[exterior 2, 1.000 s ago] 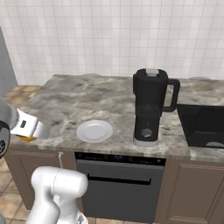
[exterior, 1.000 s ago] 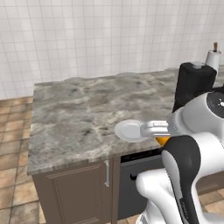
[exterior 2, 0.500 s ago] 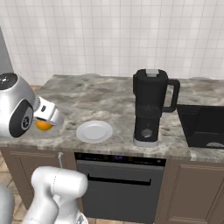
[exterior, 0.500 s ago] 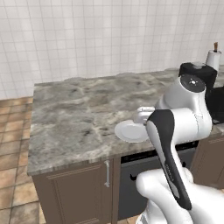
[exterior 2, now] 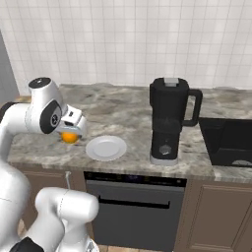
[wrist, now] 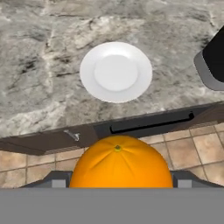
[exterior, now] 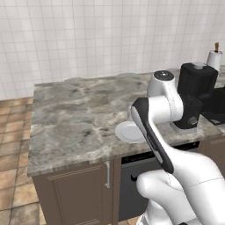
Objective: Pick the orange and peach from the fridge and place them on the plate next to the blender to make a fruit smoothie.
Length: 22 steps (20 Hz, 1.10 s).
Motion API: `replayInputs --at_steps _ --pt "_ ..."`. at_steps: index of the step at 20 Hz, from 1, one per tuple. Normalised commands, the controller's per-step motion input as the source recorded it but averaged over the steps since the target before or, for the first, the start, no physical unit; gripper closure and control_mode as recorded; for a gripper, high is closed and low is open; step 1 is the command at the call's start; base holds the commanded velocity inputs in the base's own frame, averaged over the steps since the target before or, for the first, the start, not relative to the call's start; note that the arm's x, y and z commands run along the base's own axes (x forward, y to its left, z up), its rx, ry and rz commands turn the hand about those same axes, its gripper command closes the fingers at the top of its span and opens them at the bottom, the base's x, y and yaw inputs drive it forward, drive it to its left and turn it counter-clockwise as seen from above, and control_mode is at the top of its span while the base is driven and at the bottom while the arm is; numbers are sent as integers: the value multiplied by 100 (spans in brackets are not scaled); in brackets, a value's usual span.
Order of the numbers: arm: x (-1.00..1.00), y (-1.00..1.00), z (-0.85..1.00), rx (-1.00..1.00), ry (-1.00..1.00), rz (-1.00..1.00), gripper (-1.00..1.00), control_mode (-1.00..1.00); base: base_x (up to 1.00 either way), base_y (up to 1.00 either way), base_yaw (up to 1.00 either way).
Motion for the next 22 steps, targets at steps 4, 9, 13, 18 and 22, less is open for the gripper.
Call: replayInputs --at_steps 4,9,13,18,22 --pt "61 -23 -61 -3 2 0 100 -100 0 0 0" --pt "67 -1 -51 0 5 0 100 -100 0 0 0" --pt "69 -1 -33 0 9 0 100 -100 0 0 0" --pt "63 -9 -18 0 16 0 100 -100 0 0 0" --pt "22 -3 -7 0 19 0 100 -100 0 0 0"
